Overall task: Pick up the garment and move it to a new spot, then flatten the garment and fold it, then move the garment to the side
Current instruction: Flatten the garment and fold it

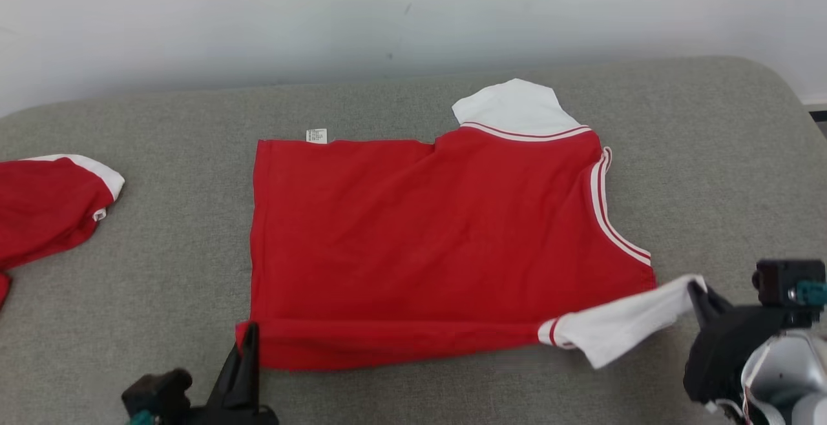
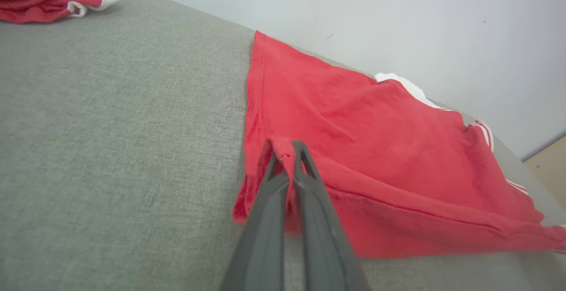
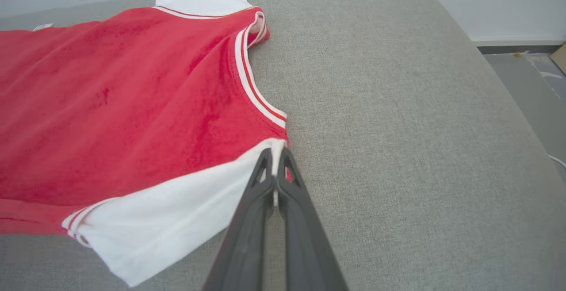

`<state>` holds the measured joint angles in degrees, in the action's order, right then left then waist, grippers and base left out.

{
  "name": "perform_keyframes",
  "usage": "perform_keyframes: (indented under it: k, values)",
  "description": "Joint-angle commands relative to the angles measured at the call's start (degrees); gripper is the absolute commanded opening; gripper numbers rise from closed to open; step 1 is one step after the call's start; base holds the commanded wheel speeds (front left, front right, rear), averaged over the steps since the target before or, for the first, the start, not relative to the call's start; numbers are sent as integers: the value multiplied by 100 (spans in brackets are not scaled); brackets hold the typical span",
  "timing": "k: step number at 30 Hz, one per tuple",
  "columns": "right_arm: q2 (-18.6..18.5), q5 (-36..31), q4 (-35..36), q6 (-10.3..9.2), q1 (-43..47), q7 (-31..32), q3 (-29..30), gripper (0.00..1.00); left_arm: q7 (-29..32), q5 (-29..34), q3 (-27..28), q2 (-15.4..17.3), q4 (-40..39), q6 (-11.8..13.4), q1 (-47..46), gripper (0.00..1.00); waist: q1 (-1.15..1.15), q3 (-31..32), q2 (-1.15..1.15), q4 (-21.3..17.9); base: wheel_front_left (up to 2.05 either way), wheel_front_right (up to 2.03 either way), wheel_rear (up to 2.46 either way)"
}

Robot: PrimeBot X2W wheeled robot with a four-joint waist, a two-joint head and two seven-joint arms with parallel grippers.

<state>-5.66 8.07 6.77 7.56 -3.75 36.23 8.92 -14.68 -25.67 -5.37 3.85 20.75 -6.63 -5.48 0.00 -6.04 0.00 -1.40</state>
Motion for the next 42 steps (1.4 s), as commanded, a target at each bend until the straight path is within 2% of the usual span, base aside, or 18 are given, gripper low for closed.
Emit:
perform_keyframes:
  k: [1,8,23,33,34,35,36,37,38,42]
  values:
    - [-94,54,-134,-16,-241,-87,-47,0,38,-60,-34,-5,51,-26,-191,0,0,-65,0,20,0,0,0]
    - [-413,26,-892,-16,-1137,-543,-388,0,97,14,-123,-1,456,13,-782,0,0,-276,0,39,0,0,0]
    - [-816,77,-2099,-16,-2382,-1221,-1033,0,-42,94,-29,-9,950,45,-1527,0,0,-645,0,73,0,0,0]
    - [-753,53,-2640,-16,-2816,-1629,-1131,0,-55,142,56,-42,1174,84,-1690,0,0,-760,0,103,0,0,0]
    - [-735,33,-2682,-16,-2853,-1698,-1101,0,-55,146,72,-45,1180,93,-1686,4,0,-761,0,107,0,0,0]
    - [-695,41,-2740,-16,-2881,-1759,-1071,0,-55,142,88,-50,1185,96,-1678,69,0,-758,0,110,0,0,0]
    - [-649,64,-2801,-16,-2885,-1792,-1073,31,-54,136,99,-55,1198,98,-1663,100,0,-753,0,113,0,0,0]
    - [-613,83,-2859,-16,-2889,-1829,-1066,89,-49,139,104,-59,1206,98,-1651,100,0,-744,0,115,0,0,0]
    - [-603,86,-2903,-16,-2911,-1862,-1056,100,-48,149,104,-62,1211,95,-1643,100,0,-736,0,116,0,0,0]
    - [-568,-8,-3043,-16,-2909,-1936,-942,100,-49,237,96,-69,1119,70,-1566,100,0,-655,0,123,0,0,0]
